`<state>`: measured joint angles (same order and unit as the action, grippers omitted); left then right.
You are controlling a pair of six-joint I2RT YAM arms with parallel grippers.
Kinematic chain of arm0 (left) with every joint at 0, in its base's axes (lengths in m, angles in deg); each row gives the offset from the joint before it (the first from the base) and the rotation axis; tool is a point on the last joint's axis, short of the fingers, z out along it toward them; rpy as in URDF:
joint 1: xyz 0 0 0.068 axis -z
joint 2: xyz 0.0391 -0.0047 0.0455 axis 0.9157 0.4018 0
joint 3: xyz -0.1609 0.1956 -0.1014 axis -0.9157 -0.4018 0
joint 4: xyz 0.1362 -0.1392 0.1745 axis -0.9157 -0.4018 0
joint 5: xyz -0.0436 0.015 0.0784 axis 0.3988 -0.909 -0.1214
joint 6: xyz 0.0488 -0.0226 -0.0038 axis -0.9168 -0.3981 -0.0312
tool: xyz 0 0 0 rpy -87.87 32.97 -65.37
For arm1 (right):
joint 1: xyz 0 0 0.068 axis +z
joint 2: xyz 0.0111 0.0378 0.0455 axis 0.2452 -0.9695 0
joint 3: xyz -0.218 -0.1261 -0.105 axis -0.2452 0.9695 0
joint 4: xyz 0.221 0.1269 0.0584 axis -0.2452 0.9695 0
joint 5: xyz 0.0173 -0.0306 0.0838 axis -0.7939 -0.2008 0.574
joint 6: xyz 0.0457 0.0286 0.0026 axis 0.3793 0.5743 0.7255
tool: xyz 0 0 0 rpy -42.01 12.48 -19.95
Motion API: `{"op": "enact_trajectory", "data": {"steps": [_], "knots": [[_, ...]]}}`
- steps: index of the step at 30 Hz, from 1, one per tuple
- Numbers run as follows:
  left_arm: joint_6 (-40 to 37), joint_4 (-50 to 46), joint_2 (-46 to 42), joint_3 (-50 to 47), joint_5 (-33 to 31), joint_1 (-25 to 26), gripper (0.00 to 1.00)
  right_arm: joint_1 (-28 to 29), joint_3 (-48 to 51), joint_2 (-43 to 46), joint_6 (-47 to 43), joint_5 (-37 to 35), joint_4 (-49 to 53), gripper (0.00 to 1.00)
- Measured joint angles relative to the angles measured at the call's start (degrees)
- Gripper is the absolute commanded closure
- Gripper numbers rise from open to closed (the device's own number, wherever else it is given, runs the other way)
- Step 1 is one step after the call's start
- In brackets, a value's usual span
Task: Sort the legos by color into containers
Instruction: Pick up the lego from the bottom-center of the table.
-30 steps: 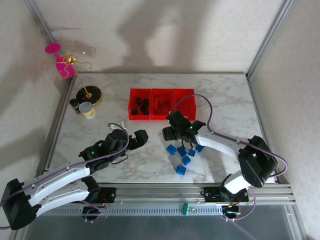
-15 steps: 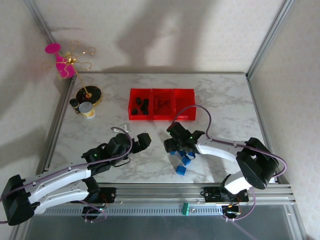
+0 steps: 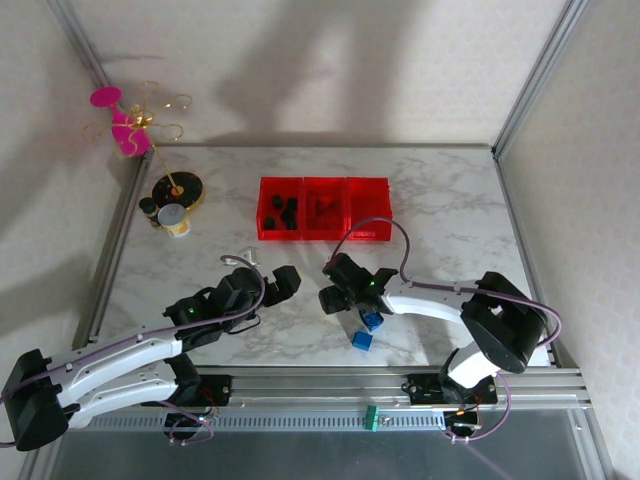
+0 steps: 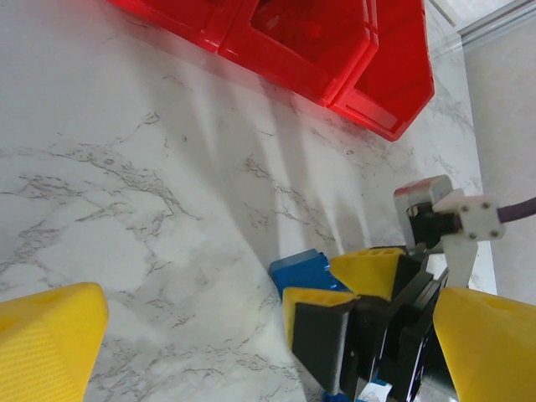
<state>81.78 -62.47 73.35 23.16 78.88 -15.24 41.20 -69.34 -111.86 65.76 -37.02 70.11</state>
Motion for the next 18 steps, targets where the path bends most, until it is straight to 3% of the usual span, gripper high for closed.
{"op": "enact_trajectory", "data": {"steps": [6,18], "knots": [[0.0,-0.24,-0.15,-0.02,-0.83,0.02,0.0,0.79,-0.68,-1.07,0.24,0.72,-0.04,0.3],[0.0,-1.11,-0.74,-0.13,-1.29,0.02,0.0,1.01,-5.22,-7.17,1.44,0.17,-0.15,0.41]]}}
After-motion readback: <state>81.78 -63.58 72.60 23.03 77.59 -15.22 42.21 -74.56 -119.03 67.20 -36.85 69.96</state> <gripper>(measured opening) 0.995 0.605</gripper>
